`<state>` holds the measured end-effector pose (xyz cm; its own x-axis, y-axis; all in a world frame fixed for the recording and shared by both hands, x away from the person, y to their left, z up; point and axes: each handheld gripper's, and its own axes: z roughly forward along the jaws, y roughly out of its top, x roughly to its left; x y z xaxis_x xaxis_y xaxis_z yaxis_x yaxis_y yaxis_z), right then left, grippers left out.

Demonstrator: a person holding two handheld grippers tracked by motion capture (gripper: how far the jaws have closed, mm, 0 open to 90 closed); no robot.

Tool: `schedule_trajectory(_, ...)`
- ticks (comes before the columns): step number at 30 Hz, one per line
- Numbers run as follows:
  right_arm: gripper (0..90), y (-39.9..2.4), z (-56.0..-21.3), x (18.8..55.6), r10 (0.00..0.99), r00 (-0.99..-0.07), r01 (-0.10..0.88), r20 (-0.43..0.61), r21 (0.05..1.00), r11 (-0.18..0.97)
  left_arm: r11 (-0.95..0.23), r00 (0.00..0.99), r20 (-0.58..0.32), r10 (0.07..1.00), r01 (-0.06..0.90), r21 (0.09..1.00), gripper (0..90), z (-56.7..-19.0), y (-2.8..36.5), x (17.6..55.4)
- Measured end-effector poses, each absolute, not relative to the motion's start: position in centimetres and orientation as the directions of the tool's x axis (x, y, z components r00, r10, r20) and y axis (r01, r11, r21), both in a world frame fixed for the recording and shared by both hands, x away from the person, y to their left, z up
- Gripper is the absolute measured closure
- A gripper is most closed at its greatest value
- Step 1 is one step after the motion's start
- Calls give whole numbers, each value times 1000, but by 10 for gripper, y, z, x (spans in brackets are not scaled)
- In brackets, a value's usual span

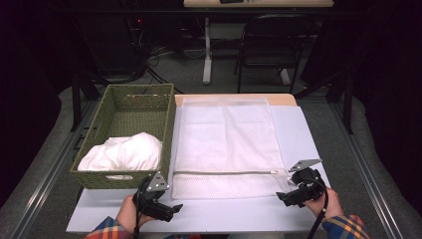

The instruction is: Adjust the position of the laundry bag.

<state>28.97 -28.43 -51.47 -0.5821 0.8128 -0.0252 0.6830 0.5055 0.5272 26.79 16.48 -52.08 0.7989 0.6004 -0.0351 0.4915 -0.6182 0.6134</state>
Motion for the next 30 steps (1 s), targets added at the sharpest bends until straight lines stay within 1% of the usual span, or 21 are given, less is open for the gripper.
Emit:
schedule_trajectory(3,86,-285,-519,294,817,-575,698,-28,505,508,-626,797,-28,604,495,602,145,-525,160,271)
schedule_trajectory(4,137,-285,-522,297,824,-566,709,-29,492,505,-630,798,-30,602,498,597,167,-526,159,272)
schedule_trajectory(5,137,-285,-522,297,824,-566,709,-29,492,505,-632,800,-42,599,504,588,167,-527,159,273)
schedule_trajectory(6,169,-284,-523,299,827,-562,720,-23,478,503,-641,798,-33,602,507,576,189,-531,156,275)
schedule_trajectory(7,169,-284,-523,299,827,-562,720,-23,478,503,-641,798,-33,602,507,576,203,-531,156,275)
schedule_trajectory(8,208,-284,-526,302,822,-569,720,-25,468,512,-647,801,-31,598,505,570,217,-532,155,276)
schedule_trajectory(9,208,-284,-526,302,822,-569,720,-25,468,512,-651,797,-27,603,511,562,217,-533,154,276)
schedule_trajectory(10,265,-283,-527,304,824,-566,727,-24,458,512,-658,802,-26,597,507,556,250,-535,152,278)
schedule_trajectory(13,291,-282,-528,305,826,-563,731,-22,454,511,-662,800,-21,600,512,548,297,-537,151,279)
schedule_trajectory(14,325,-282,-530,306,826,-564,732,-21,452,510,-666,797,-18,604,517,538,307,-538,150,280)
schedule_trajectory(16,332,-282,-530,307,823,-568,730,-26,447,518,-670,797,-18,604,520,530,321,-539,149,281)
schedule_trajectory(18,368,-281,-531,308,826,-563,734,-22,445,513,-670,794,-19,607,525,524,339,-541,148,282)
schedule_trajectory(21,420,-281,-533,310,829,-558,744,-20,431,511,-671,789,-21,614,537,511,393,-544,148,284)
schedule_trajectory(24,461,-282,-533,311,828,-560,744,-24,426,515,-660,782,-25,623,543,520,439,-544,149,285)
schedule_trajectory(25,461,-282,-533,311,828,-560,744,-24,426,515,-660,782,-25,623,543,520,453,-544,149,285)
schedule_trajectory(26,479,-281,-533,311,833,-553,749,-22,424,509,-655,779,-27,627,545,523,453,-544,149,285)
schedule_trajectory(28,509,-282,-533,311,833,-553,752,-12,424,505,-649,774,-24,633,547,528,492,-544,151,286)
schedule_trajectory(30,564,-282,-533,311,832,-554,751,-10,424,505,-641,768,-25,640,552,534,549,-544,152,286)
